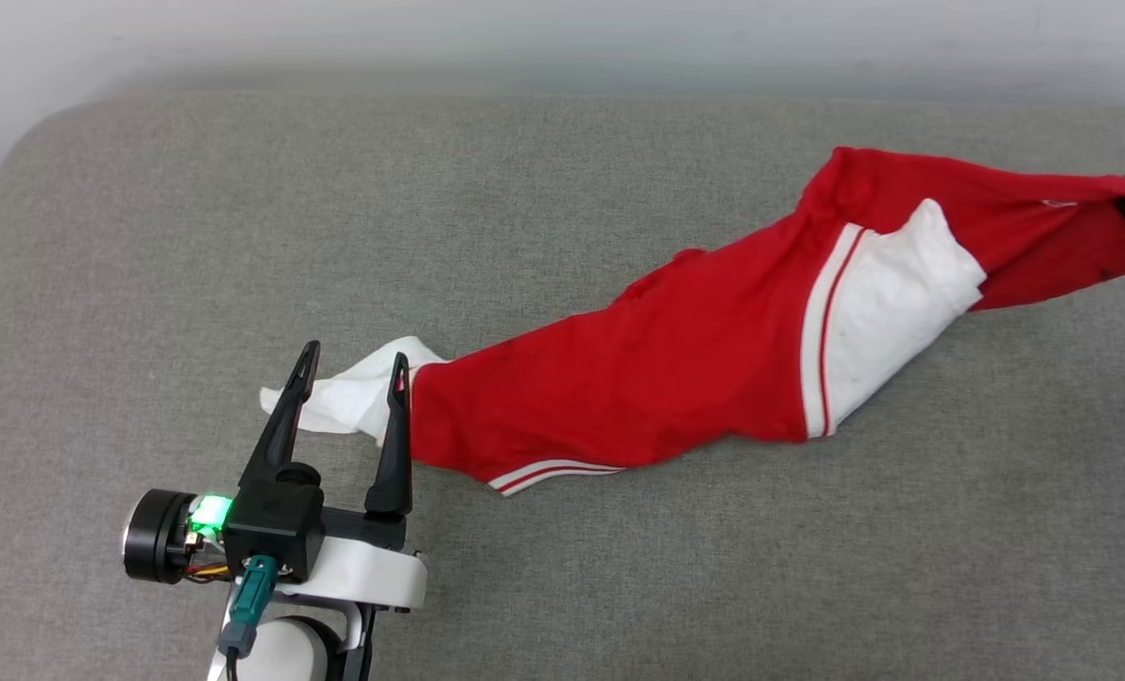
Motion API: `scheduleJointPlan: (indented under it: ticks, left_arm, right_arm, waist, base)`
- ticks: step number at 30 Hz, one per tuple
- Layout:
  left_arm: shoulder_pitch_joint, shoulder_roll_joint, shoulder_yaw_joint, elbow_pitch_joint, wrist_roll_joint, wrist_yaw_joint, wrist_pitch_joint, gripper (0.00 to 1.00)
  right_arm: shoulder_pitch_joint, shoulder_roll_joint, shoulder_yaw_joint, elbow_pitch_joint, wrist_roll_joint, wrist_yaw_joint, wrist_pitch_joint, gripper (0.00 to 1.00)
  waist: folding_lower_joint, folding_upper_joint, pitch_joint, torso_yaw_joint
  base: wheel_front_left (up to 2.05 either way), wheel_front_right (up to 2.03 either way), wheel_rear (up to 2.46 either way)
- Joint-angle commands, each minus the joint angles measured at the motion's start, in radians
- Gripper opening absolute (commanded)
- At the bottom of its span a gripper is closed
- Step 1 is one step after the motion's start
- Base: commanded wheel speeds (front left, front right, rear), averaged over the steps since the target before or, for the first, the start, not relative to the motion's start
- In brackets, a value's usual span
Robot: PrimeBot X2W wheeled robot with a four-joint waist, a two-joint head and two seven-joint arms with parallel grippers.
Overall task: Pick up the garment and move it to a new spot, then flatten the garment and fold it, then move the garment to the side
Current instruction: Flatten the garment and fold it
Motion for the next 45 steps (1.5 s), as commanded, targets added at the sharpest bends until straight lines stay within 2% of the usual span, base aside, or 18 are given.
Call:
scheduleJointPlan:
  ticks: [1, 5, 9, 15, 21, 26, 29, 30, 31, 32, 39, 42, 45]
  left_arm:
    - [0.004, -0.005, 0.003, -0.005, 0.009, -0.007, -0.002, 1.00]
    - [-0.018, -0.020, 0.008, -0.018, 0.016, -0.021, -0.002, 1.00]
    - [-0.042, -0.039, 0.008, -0.029, 0.024, -0.033, -0.002, 1.00]
    - [-0.102, -0.068, -0.011, -0.041, 0.040, -0.058, -0.002, 1.00]
    - [-0.133, -0.088, -0.017, -0.053, 0.048, -0.058, -0.002, 1.00]
    - [-0.135, -0.100, -0.017, -0.054, 0.048, -0.060, -0.002, 1.00]
    - [-0.126, -0.103, -0.007, -0.055, 0.049, -0.055, -0.002, 1.00]
    - [-0.122, -0.103, -0.003, -0.054, 0.050, -0.054, -0.002, 1.00]
    - [-0.119, -0.103, 0.000, -0.051, 0.051, -0.055, -0.002, 1.00]
    - [-0.118, -0.103, 0.003, -0.049, 0.051, -0.057, -0.002, 1.00]
    - [-0.102, -0.093, 0.022, -0.052, 0.061, -0.064, -0.002, 1.00]
    - [-0.084, -0.086, 0.028, -0.050, 0.063, -0.063, -0.002, 1.00]
    - [-0.070, -0.082, 0.032, -0.050, 0.064, -0.061, -0.002, 1.00]
  right_arm:
    - [-0.014, 0.013, -0.011, -0.001, 0.001, -0.002, 0.002, 0.00]
    - [-0.048, 0.028, -0.031, 0.027, -0.005, -0.002, 0.031, 0.00]
    - [-0.135, 0.053, -0.014, 0.112, -0.025, -0.002, 0.057, 0.00]
    - [-0.316, 0.136, 0.022, 0.346, -0.106, -0.002, 0.027, 0.00]
    - [-0.416, 0.219, 0.097, 0.610, -0.178, -0.002, 0.005, 0.00]
    - [-0.423, 0.245, 0.180, 0.752, -0.131, -0.001, 0.053, 0.00]
    - [-0.426, 0.237, 0.202, 0.780, -0.084, -0.001, 0.037, 0.00]
    - [-0.432, 0.229, 0.207, 0.784, -0.070, -0.001, 0.022, 0.05]
    - [-0.437, 0.220, 0.210, 0.786, -0.062, -0.002, 0.002, 0.44]
    - [-0.445, 0.211, 0.215, 0.779, -0.060, -0.002, -0.030, 1.00]
    - [-0.441, 0.164, 0.196, 0.696, -0.028, -0.002, -0.282, 1.00]
    - [-0.404, 0.160, 0.188, 0.609, -0.006, -0.001, -0.340, 1.00]
    - [-0.370, 0.153, 0.192, 0.519, -0.004, -0.001, -0.351, 1.00]
  waist:
    - [0.0000, -0.0001, 0.008, 0.007]
    - [0.0000, -0.0001, 0.045, 0.030]
    - [0.0000, -0.0001, 0.105, 0.057]
    - [0.0000, -0.0001, 0.193, 0.117]
    - [0.0000, -0.0001, 0.231, 0.163]
    - [0.0000, -0.0001, 0.241, 0.178]
    - [0.0000, -0.0001, 0.239, 0.170]
    - [0.0000, -0.0001, 0.236, 0.165]
    - [0.0000, -0.0001, 0.232, 0.160]
    - [0.0000, -0.0001, 0.226, 0.155]
    - [0.0000, -0.0001, 0.167, 0.111]
    - [0.0000, -0.0001, 0.141, 0.094]
    - [0.0000, -0.0001, 0.125, 0.083]
  base:
    - [0.00, 0.00, 0.00]
    - [0.00, 0.00, 0.00]
    - [0.00, 0.00, 0.00]
    - [0.00, 0.00, 0.00]
    - [0.00, 0.00, 0.00]
    - [0.00, 0.00, 0.00]
    - [0.00, 0.00, 0.00]
    - [0.00, 0.00, 0.00]
    - [0.00, 0.00, 0.00]
    - [0.00, 0.00, 0.00]
    - [0.00, 0.00, 0.00]
    - [0.00, 0.00, 0.00]
    - [0.00, 0.00, 0.00]
